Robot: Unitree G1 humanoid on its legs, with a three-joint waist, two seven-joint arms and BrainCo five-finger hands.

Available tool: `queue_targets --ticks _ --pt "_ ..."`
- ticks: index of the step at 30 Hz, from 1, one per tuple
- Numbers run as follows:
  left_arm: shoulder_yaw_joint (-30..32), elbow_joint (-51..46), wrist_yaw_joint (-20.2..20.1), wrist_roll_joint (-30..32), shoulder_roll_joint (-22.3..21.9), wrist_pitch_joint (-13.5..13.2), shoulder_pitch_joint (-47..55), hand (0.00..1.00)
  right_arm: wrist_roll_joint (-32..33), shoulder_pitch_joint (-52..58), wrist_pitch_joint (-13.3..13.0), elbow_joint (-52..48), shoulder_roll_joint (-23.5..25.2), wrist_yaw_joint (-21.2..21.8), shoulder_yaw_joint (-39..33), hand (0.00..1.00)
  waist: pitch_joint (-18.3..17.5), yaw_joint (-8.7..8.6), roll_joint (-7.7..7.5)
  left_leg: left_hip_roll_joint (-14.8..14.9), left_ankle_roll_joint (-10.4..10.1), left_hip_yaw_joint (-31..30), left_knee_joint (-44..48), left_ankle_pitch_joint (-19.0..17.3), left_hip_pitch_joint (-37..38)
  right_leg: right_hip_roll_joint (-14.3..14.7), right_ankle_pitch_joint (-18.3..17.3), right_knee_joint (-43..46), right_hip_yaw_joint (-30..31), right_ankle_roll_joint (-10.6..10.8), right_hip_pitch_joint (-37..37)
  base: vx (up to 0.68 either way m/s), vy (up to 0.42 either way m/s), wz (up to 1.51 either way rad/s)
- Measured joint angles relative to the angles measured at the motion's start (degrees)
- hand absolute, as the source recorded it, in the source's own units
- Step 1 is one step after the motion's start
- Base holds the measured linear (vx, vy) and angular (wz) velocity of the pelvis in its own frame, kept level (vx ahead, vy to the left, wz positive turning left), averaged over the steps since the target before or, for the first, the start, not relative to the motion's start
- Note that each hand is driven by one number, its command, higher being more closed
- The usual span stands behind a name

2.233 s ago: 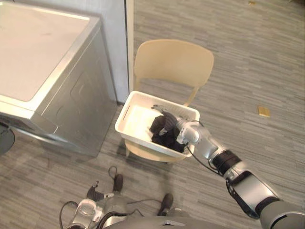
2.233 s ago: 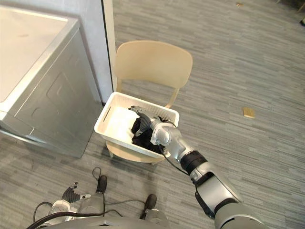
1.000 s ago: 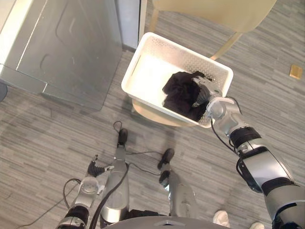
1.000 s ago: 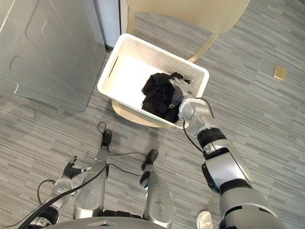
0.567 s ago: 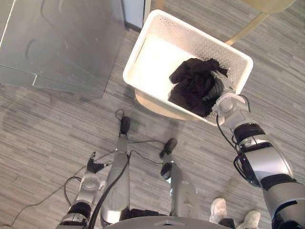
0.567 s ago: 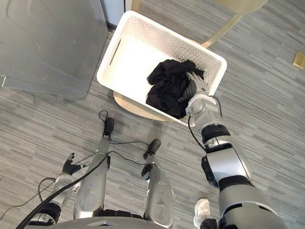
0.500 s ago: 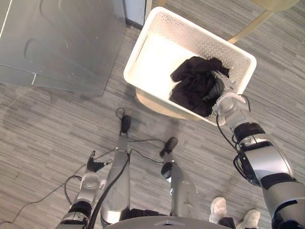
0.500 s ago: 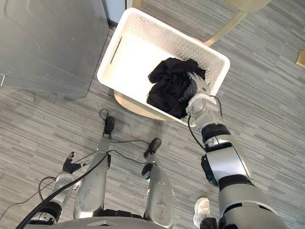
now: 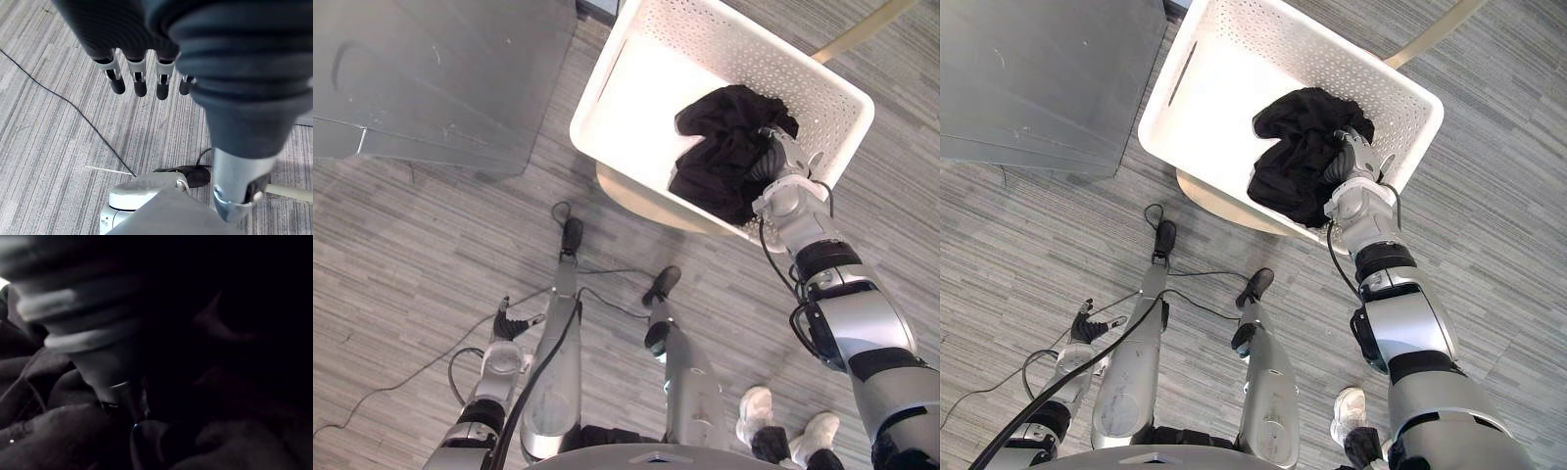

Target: Pick up the laundry basket with both hands and put the clothes into the washing machine.

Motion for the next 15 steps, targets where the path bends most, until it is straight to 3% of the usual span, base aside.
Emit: queue_targets --ticks 15 --pt "-1.0 0.0 1.2 -0.6 0.1 0.1 0.0 0.00 0.1 0.9 0.0 -0.1 0.3 -0.5 -0.5 1.00 0.0 -0.05 -0.01 -0.1 0.0 -0.1 0.0 0.0 -0.1 0.0 0.0 0.0 -0.1 0.0 0.0 0.00 -0.001 0.00"
